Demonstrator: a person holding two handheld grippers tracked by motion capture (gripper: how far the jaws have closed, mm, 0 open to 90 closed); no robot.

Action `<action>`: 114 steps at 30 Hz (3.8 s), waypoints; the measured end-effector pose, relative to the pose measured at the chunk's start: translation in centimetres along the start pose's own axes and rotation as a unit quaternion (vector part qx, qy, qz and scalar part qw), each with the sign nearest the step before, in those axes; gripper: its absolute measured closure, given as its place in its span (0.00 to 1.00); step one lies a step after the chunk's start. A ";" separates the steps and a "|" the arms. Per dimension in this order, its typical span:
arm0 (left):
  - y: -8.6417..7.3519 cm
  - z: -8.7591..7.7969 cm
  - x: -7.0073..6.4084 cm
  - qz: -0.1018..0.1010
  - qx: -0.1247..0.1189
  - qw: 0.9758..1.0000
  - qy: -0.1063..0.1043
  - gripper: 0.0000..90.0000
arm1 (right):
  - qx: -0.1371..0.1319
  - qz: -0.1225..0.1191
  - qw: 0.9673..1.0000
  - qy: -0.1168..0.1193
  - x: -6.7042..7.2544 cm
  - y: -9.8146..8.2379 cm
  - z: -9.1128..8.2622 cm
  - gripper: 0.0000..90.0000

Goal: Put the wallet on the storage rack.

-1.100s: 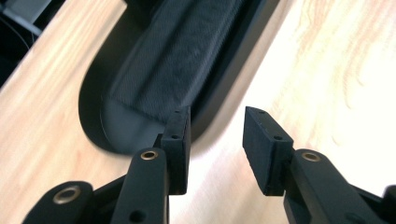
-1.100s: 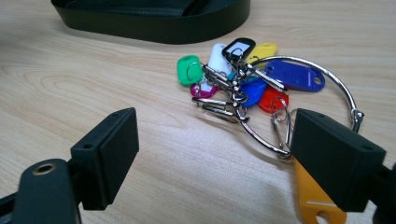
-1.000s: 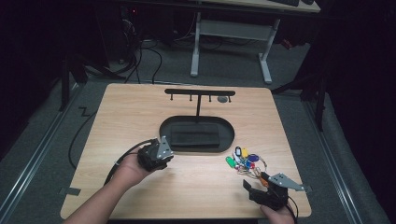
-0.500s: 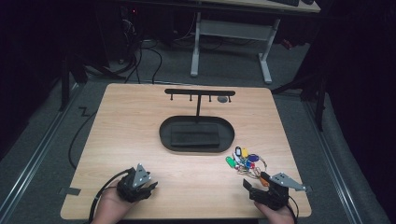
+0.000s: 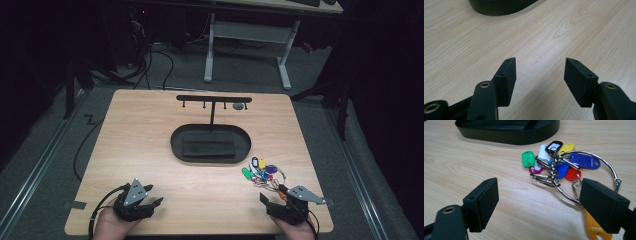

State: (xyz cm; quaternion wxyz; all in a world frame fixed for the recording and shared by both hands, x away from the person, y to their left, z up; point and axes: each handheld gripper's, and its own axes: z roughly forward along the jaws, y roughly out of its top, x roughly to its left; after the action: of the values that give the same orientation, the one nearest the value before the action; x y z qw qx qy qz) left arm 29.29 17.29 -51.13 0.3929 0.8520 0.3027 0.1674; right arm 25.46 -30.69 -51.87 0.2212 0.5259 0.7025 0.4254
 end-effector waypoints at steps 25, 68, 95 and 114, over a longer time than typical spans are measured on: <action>-0.3 -0.5 -0.3 0.026 -0.003 1.000 -0.009 0.46 | 0.178 -0.113 0.976 -0.054 -0.5 7.9 0.1 0.47; -0.7 -0.1 -1.0 0.076 0.018 0.997 0.004 0.47 | 0.446 -0.114 0.886 -0.052 -7.2 12.0 10.1 0.67; -0.9 0.0 -1.0 0.079 0.028 0.997 0.003 0.46 | 0.462 -0.123 0.878 -0.031 -7.4 12.0 10.6 0.97; -0.8 0.0 -0.8 0.067 0.013 0.998 -0.011 0.46 | 0.398 -0.173 0.901 -0.023 -0.4 17.3 3.0 0.97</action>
State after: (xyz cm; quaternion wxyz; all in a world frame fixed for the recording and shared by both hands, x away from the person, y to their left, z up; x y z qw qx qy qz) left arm 28.36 17.14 -51.75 0.3732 0.8772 0.2424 0.1803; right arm 37.41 -28.44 -39.20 0.0798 0.4496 0.8881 0.0529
